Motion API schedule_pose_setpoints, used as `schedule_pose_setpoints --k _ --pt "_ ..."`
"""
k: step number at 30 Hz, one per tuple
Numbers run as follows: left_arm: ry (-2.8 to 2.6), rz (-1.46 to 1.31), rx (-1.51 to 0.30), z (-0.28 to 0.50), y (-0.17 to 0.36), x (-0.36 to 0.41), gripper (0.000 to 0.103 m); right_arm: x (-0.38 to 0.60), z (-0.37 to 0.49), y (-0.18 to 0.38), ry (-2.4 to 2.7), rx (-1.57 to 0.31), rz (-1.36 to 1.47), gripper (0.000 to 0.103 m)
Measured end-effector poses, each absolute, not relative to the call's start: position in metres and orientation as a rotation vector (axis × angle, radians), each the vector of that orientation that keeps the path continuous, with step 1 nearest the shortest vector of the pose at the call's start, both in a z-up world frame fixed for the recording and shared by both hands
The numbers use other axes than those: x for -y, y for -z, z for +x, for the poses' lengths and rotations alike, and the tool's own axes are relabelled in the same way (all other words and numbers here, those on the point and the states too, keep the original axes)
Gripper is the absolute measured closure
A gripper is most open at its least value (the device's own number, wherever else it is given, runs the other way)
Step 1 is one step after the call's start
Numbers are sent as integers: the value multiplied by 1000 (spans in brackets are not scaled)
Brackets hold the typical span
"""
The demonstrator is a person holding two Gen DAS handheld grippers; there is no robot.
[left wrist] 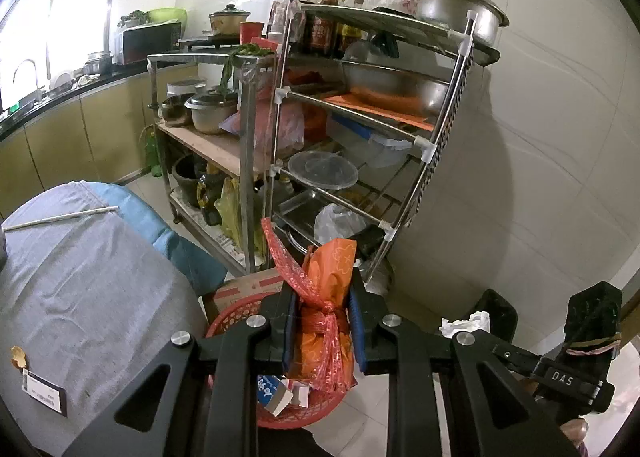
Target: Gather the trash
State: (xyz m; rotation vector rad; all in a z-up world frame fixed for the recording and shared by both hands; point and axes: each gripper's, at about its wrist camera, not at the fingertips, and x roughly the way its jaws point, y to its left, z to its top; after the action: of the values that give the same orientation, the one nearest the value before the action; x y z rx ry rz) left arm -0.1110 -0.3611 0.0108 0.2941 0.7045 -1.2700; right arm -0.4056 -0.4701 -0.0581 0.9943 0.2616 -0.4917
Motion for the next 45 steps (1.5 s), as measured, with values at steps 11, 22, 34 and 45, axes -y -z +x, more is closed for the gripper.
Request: schedule_pose_setpoints --k 11,22,34,45 --pt "1276 295 -719 -110 -9 362 79 471 -402 62 476 -270 1011 67" --pt "1286 295 -718 -111 -10 362 79 474 -401 63 466 -263 1025 67" --pt "1311 294 -711 -116 -17 364 79 473 -400 64 445 -270 1042 67" --pt "1316 305 -707 -117 -17 364 79 475 -399 71 434 -263 1073 67"
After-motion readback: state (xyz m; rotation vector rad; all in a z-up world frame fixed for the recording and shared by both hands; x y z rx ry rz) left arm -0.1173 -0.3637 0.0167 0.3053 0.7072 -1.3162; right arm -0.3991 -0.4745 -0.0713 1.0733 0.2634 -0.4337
